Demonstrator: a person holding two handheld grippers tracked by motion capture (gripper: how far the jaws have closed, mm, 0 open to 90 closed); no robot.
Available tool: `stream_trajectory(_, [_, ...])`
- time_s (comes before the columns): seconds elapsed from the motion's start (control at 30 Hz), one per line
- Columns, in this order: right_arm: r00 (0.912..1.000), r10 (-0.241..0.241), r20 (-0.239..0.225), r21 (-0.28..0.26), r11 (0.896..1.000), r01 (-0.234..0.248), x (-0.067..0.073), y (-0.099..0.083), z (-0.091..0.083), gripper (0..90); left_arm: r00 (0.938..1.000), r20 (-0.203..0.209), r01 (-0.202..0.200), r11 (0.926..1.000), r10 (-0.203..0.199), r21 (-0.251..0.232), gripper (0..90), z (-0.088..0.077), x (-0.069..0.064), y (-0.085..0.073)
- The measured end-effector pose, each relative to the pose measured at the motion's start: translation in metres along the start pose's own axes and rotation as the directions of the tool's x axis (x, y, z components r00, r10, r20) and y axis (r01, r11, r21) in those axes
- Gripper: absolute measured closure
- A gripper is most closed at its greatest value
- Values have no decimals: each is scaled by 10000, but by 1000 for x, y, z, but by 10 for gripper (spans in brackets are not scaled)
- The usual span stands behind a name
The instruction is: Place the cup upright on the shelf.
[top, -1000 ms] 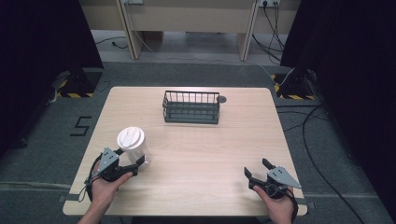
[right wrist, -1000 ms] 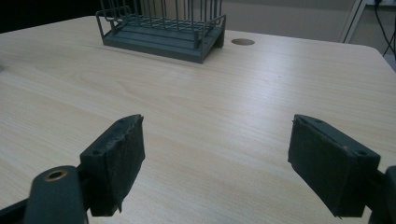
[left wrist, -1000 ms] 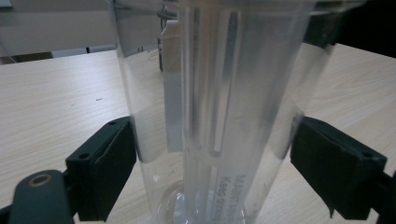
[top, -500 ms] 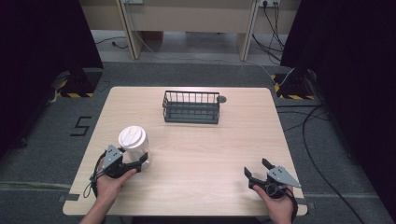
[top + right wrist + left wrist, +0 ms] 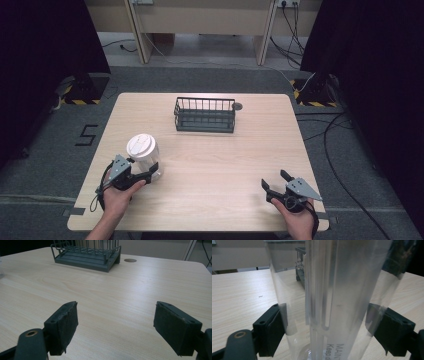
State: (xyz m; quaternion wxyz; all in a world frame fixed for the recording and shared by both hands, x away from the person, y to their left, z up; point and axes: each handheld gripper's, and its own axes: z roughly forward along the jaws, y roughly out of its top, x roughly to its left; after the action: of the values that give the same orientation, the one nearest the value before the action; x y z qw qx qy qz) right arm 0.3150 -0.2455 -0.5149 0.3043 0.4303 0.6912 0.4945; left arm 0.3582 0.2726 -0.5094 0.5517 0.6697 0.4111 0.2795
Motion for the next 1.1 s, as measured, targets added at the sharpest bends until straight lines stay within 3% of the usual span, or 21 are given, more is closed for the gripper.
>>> stream_trajectory(0.3, [10000,32,8,14,10000,-32,0,0,0,205,9995,78,-312,9993,313,-205,175,0,-5,11])
stream_trajectory(0.57, [10000,35,6,-4,10000,-35,-1,0,0,206,9994,301,-152,9992,163,-363,175,9,-9,22])
stream_trajectory(1.1, [10000,84,-10,-39,10000,-84,-1,0,-1,207,9983,446,-338,9974,367,-641,175,28,-12,44])
